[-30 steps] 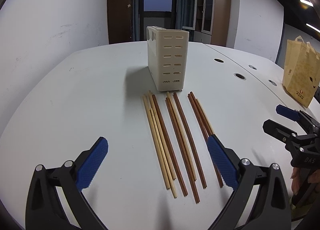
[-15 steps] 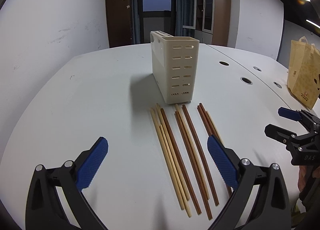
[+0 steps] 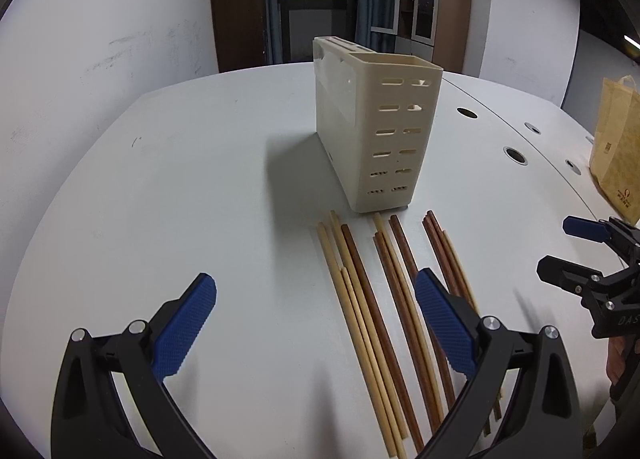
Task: Organize utensils
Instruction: 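Lower the left tool toward a light bamboo chopstick while the right tool lowers toward another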
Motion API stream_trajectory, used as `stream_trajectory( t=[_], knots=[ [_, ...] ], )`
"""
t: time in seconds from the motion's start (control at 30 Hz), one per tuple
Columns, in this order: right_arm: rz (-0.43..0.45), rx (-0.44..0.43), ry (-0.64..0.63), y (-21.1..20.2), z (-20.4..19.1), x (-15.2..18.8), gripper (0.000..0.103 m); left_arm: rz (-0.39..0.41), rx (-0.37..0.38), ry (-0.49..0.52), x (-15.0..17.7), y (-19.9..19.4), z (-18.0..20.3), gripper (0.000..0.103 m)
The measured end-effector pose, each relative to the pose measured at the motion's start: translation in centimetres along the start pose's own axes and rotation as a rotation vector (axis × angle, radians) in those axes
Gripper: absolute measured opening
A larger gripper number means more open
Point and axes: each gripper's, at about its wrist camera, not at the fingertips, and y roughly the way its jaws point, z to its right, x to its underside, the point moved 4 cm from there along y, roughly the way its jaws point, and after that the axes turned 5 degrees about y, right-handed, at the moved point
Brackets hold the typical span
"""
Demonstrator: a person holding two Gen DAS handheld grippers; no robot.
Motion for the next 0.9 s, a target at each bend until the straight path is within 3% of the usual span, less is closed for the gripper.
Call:
stream_trajectory(
  t=[0.5,0.6,0.67,0.9],
  knots=[
    [-0.157,0.001,0.069,4.4,0.3,-2.9,0.09,-0.132,0.035,-0.033,-2.9,5.4,-2.3,0.097],
    [-0.186,-0.001,0.088,5.6,0.6,-3.2,0.09,-0.19,0.071,-0.049,-3.2,6.9,-2.4,0.092],
    [-0.21,0.021,0.087,6.4,0.7,-3.3,0.082,-0.221,0.083,-0.057,-3.3,7.7,-2.4,0.091],
    [-0.251,0.045,0.085,8.2,1.0,-3.6,0.081,-0.303,0.096,-0.069,-3.2,10.2,-2.5,0.078]
  ],
)
